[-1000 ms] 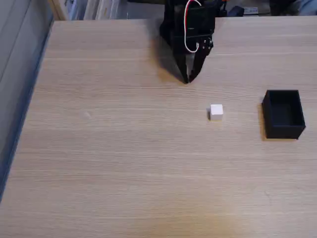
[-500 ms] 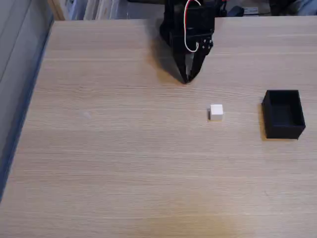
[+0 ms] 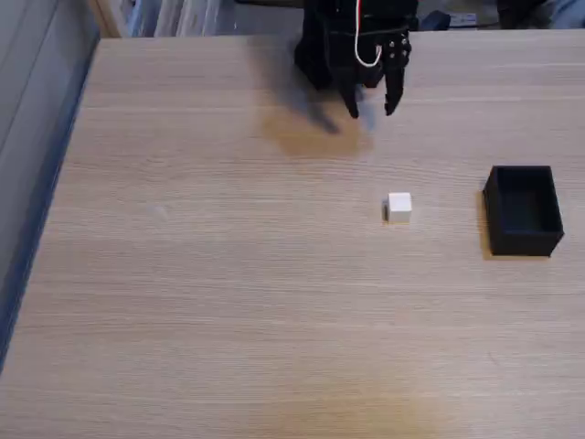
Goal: Pick a white block and place it in the black box.
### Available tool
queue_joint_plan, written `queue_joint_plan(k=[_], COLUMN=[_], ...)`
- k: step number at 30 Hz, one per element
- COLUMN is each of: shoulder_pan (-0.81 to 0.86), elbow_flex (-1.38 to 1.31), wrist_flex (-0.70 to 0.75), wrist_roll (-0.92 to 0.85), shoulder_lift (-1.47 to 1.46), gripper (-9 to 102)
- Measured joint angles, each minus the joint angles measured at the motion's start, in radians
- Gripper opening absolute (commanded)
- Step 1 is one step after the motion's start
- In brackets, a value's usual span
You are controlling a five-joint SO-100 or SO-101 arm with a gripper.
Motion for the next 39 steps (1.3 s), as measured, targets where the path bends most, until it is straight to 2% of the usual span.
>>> queue_joint_plan(k=[5, 14, 22, 39], shoulder_pan=[-0.037, -0.061, -0.061, -0.060], elbow_flex=[-0.064, -0.114, -0.195, -0.319], wrist_flex=[-0.003, -0.164, -0.295, -0.408], wrist_roll=[0.051, 0.166, 0.206, 0.222], shoulder_lift=[-0.109, -0.324, -0.515, -0.795], gripper=[29, 30, 30, 30])
